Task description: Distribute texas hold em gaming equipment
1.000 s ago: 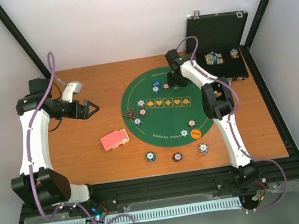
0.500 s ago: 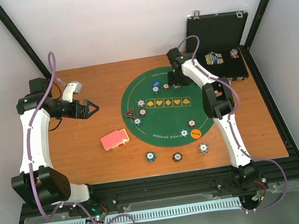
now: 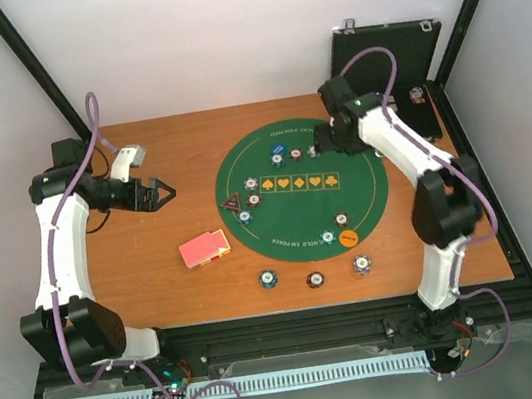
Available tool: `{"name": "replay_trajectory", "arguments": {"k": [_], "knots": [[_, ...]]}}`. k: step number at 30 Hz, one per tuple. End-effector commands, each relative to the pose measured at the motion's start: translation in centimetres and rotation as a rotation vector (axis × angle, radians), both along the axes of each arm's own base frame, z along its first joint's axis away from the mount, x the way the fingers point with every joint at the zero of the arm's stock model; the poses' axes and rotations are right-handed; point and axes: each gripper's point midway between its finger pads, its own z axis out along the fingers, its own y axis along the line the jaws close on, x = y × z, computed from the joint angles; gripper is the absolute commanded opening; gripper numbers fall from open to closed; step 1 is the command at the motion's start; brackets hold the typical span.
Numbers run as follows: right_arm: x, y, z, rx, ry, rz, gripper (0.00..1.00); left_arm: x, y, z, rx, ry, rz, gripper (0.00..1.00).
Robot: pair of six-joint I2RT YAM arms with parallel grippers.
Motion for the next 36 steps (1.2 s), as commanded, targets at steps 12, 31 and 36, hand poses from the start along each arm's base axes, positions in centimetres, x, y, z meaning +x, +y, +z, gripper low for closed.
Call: {"name": "replay_trajectory", "arguments": {"k": [12,31,36], "knots": [[-23.7,-1.4,-6.1,0.036,0.114,-0.067,0.81,-0.1,0.0,0.1,-0.004,-0.026,0.011,1.0],[-29.1,-2.2,-11.7,0.029,0.24,-0.088,0.71,0.0,-0.1,1.1,-0.015,-0.039,0.008,1.0],[-29.2,-2.2,-12.5,0.017,0.256,-0.078,0.64,0.2,-0.1,1.3,-0.017,-0.045,0.012,1.0]]}}
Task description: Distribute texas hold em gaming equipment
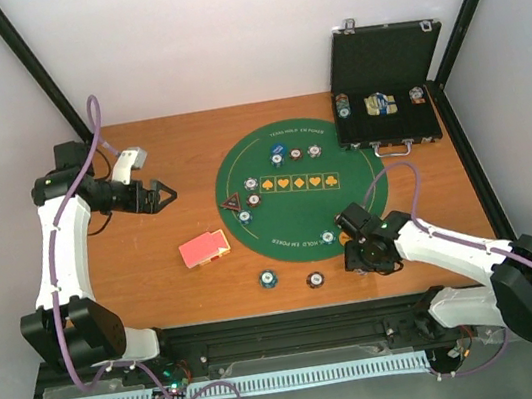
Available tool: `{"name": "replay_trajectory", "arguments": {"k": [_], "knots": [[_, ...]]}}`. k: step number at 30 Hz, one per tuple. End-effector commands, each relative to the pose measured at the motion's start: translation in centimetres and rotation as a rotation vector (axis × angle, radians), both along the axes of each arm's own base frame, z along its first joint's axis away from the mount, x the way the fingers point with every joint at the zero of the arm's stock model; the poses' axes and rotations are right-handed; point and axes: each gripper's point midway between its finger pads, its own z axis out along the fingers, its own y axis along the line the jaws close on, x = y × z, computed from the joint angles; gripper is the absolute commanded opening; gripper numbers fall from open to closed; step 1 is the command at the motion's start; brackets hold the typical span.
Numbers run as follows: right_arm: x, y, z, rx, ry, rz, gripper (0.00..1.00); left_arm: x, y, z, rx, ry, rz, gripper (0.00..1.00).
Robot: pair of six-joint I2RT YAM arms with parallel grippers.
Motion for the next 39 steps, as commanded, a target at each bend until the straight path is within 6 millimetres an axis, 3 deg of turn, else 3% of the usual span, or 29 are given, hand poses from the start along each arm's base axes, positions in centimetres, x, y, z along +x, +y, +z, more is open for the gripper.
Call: {"name": "replay_trajectory", "arguments": {"k": [1,10,15,23,32,39], "knots": [[0.1,0.3,-0.7,-0.002,-0.002,0.0,0.63,0.3,-0.1,2.2,-0.011,-0.06,0.003,1.0],[0.1,0.5,-1.2,0.0,0.009,0.009,0.55,0.3,0.0,1.9,-0.004,-0.057,0.0,1.0],[0.2,0.5,-0.8,0.001,0.005,0.011,0.45,0.3,0.0,1.9,-0.009,-0.056,0.001,1.0],[0.3,0.4,0.0,0.001,-0.007,0.009,0.38,0.2,-0.1,1.6,-0.007,-0.053,-0.002,1.0],[1.6,0.5,4.2,-0.001,-0.078,0.013,0.37,0.2,-0.3,2.2,-0.021,-0.065,-0.01,1.0],[5.1,0.4,7.0,-0.013,-0.138,0.01,0.37,-0.4,-0.7,2.0,-0.034,-0.049,-0.042,1.0]]}}
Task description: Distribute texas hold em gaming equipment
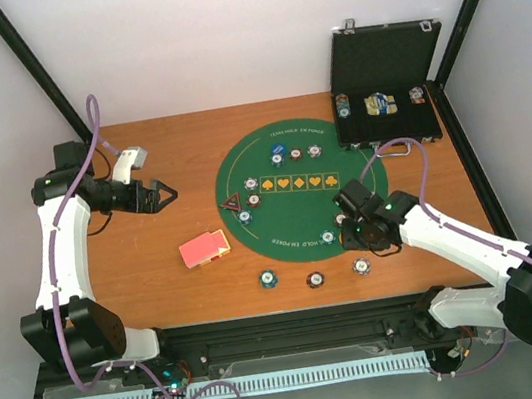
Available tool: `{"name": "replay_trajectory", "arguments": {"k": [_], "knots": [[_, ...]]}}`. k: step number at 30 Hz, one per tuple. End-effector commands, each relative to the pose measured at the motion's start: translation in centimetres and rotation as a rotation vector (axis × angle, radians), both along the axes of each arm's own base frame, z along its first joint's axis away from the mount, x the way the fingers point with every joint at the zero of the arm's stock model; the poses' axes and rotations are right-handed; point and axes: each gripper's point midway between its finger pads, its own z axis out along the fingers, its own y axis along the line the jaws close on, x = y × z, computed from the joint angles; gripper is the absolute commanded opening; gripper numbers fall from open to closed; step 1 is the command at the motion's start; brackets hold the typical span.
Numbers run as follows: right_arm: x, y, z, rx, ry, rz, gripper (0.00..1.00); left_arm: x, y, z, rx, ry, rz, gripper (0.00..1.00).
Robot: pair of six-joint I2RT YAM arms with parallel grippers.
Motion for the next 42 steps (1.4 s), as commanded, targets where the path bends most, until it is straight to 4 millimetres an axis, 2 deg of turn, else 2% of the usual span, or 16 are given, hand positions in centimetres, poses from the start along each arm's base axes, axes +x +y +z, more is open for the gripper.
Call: {"name": "replay_trajectory", "arguments": {"k": [1,6,15,20,26,34,38,42], "knots": [[2.8,-1.1,1.7,-0.045,-0.043,-0.011,0.37,-0.5,-0.4,1.6,-0.016,-0.041,-0.035,1.0],[6.4,-2.4,1.9,-0.053,-0.061,-0.034,0.37,-1.0,-0.4,1.1,-0.005,-0.034,-0.048,1.0],[10.0,-3.4,-1.9,-0.048,-0.009,-0.049,0.37,-1.7,-0.5,1.0,0.007,-0.028,-0.071,1.0],[11.6,-4.0,-3.2,-0.044,0.01,-0.058,0.37,-1.8,-0.5,0.9,0.012,-0.025,-0.075,1.0],[13.2,-3.7,-4.6,-0.042,0.031,-0.05,0.37,-2.4,-0.4,0.5,0.038,-0.028,-0.108,1.0],[14.2,-3.6,-6.3,-0.05,0.056,-0.054,0.38,-3.5,0.3,-1.6,0.123,-0.017,-0.167,1.0],[14.4,-3.6,-6.6,-0.059,0.066,-0.047,0.52,-4.1,0.7,-3.1,0.179,-0.009,-0.221,1.0],[14.3,-3.9,-5.7,-0.067,0.048,-0.055,0.73,-5.5,1.7,-5.9,0.277,-0.003,-0.305,1.0]]}}
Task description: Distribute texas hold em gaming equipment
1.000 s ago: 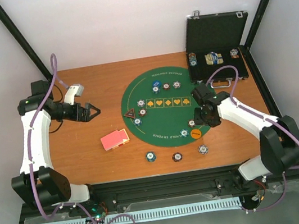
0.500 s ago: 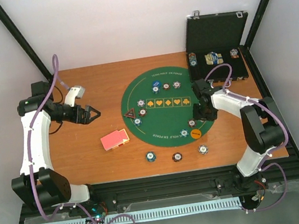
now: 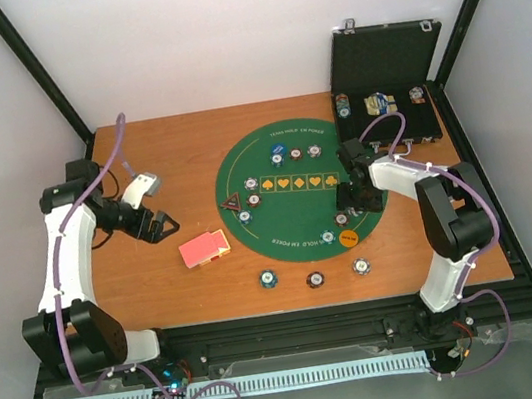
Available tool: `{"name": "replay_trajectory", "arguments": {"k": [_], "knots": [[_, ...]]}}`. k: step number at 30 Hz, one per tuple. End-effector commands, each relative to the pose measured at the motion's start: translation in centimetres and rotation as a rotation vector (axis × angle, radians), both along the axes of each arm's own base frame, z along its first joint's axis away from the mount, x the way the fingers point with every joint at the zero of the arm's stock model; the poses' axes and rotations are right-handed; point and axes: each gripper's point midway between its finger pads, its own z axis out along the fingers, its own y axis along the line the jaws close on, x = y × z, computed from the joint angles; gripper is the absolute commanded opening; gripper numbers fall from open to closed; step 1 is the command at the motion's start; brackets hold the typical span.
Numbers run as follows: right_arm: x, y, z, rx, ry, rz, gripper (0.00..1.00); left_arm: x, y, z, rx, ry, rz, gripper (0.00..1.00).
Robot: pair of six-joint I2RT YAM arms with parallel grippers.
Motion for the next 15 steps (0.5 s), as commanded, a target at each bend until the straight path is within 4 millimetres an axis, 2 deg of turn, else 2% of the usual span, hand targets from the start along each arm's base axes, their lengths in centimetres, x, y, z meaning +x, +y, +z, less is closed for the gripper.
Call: {"name": "replay_trajectory", "arguments": {"k": [1,3,6,11,15], "knots": [[0.9,-0.5,1.5,-0.011,-0.05,-0.016,0.77,-2.0,1.2,-2.6,0.139,-0.029,-0.132,1.0],[1.1,-0.7,3.1,-0.012,-0.093,-0.023,0.89,-2.6,1.4,-3.6,0.18,-0.033,-0.182,1.0],[1.3,-1.0,5.9,-0.006,-0.162,-0.04,0.96,-3.2,1.0,-4.4,0.204,-0.048,-0.248,1.0],[1.5,-0.4,9.9,0.048,-0.261,-0.022,1.0,-3.3,-0.8,-6.5,0.285,-0.107,-0.338,1.0],[0.9,0.7,11.1,0.1,-0.267,0.027,1.0,-3.0,-1.4,-8.7,0.39,-0.15,-0.397,1.0]]}}
